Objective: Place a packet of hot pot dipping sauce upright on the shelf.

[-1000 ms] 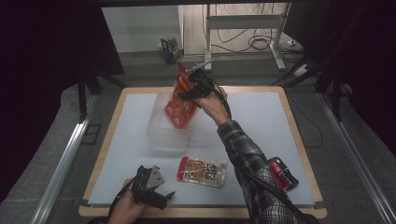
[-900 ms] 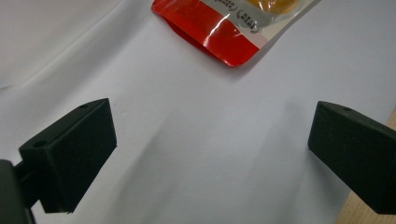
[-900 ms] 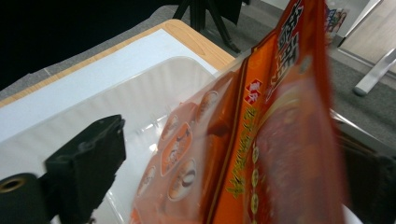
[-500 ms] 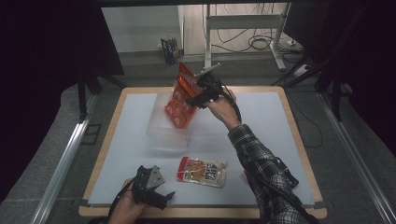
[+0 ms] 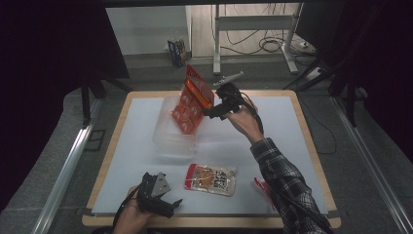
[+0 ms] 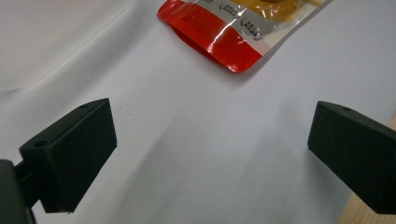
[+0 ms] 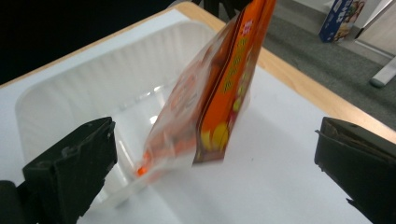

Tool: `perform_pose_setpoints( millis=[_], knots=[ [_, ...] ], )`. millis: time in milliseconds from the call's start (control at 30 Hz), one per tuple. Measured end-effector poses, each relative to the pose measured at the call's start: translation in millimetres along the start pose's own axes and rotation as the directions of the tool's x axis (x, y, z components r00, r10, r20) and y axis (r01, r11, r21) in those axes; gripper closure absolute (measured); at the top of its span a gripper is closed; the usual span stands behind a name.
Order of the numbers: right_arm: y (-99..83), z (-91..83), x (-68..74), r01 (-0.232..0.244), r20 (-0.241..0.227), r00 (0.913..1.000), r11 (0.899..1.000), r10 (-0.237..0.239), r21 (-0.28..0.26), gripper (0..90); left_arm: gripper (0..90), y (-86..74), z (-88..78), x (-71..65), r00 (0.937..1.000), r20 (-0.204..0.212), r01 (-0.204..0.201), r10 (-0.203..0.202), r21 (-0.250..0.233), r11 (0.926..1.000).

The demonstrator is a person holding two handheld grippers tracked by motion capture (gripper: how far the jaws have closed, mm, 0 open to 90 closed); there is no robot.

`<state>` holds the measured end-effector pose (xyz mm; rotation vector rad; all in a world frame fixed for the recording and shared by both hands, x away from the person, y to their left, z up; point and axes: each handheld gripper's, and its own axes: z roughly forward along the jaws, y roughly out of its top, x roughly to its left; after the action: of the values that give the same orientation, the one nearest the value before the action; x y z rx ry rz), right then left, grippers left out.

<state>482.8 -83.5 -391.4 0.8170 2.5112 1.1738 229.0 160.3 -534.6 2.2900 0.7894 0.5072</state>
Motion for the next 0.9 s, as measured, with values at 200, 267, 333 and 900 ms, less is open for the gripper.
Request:
perform_pose_setpoints(
  millis=[200, 267, 333, 900],
  knots=[
    [-13.8, -11.7, 1.8, 0.010, -0.011, 0.9999, 1.000, -0.011, -0.008, 0.0, 1.9, 0.9, -2.1, 0.7, 0.9999, 0.007, 0.012, -0.012, -0.012, 0.9999],
    [-18.2, -15.7, 3.0, 0.004, -0.026, 0.9996, 1.000, -0.005, -0.013, 0.0, 2.1, 1.0, -3.3, 1.9, 0.9996, 0.016, 0.025, -0.025, -0.016, 0.9995],
    [-22.8, -18.9, 5.2, 0.006, -0.035, 0.9994, 1.000, -0.007, -0.009, 0.0, 2.5, 0.8, -4.4, 3.3, 0.9988, 0.028, 0.041, -0.040, -0.022, 0.9989],
    [-64.3, -32.0, 23.5, 0.016, -0.066, 0.9977, 1.000, -0.015, 0.005, 0.0, 1.2, -0.6, -8.4, 9.8, 0.9904, 0.091, 0.109, -0.104, -0.056, 0.9924]
  ],
)
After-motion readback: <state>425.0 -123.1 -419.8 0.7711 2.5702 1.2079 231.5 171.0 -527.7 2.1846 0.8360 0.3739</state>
